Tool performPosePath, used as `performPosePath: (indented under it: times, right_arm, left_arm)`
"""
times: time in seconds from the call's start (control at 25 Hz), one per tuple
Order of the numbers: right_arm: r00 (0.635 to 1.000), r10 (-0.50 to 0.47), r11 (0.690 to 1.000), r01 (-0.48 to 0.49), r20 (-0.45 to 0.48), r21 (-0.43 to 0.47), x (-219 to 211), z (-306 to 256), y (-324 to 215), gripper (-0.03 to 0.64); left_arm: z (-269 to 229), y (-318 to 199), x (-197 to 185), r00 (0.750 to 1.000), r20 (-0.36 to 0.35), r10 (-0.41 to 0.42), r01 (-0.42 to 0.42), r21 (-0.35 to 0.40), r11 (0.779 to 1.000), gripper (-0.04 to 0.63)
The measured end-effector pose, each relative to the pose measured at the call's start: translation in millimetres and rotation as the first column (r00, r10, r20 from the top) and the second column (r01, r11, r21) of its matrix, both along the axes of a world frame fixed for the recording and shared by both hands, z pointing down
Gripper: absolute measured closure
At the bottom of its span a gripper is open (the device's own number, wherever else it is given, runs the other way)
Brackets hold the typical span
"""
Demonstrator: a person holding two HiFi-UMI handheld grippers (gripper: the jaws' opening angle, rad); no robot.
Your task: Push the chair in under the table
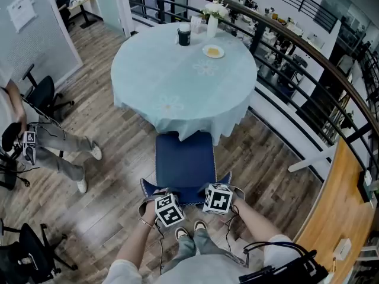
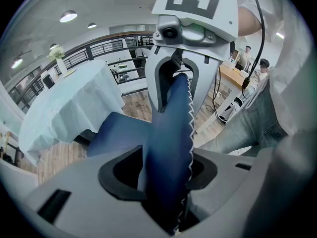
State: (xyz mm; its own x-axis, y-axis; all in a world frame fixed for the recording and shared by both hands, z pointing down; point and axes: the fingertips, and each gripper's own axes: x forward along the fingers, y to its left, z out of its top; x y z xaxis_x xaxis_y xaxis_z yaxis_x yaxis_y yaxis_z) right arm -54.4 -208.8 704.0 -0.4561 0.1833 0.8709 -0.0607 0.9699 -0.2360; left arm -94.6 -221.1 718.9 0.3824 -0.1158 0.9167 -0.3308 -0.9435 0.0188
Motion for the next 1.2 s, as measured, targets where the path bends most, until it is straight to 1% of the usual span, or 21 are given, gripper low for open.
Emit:
performPosePath:
  times: [0.2, 0.4, 0.64, 0.8, 1.2]
  right_arm:
    - [1.000, -0.004, 1.000, 0.004, -0.005, -0.005, 3.6, -0.7, -12.4, 0.437]
    - [1.000, -0.003, 1.000, 0.003, 0.015, 0.004, 1.4, -0.1, -26.2, 0.436]
    - [1.000, 0.002, 1.000, -0.002, 0.014, 0.001, 3.3, 1.1, -41.1, 0.436]
    - [1.000, 0.002, 1.000, -0.002, 0.012, -0.007, 5.9, 3.4, -46.7, 0.436]
    - [1.000, 0.005, 1.000, -0.005, 0.011, 0.003, 10.2, 4.7, -75.6, 0.434]
  left_arm:
    - [-0.5, -11.8, 3.0, 1.000, -0.001, -0.005, 0.005, -0.009, 1.000, 0.400]
    - [-2.0, -24.1, 3.4, 1.000, 0.002, -0.006, 0.006, -0.007, 1.000, 0.400]
    - [2.7, -38.9, 3.6, 1.000, 0.005, -0.012, 0.012, -0.016, 1.000, 0.399]
    - [-1.7, -50.8, 4.6, 1.000, 0.011, -0.018, 0.018, 0.014, 1.000, 0.399]
    - [2.5, -75.5, 10.4, 1.000, 0.002, -0.027, 0.027, -0.001, 1.000, 0.397]
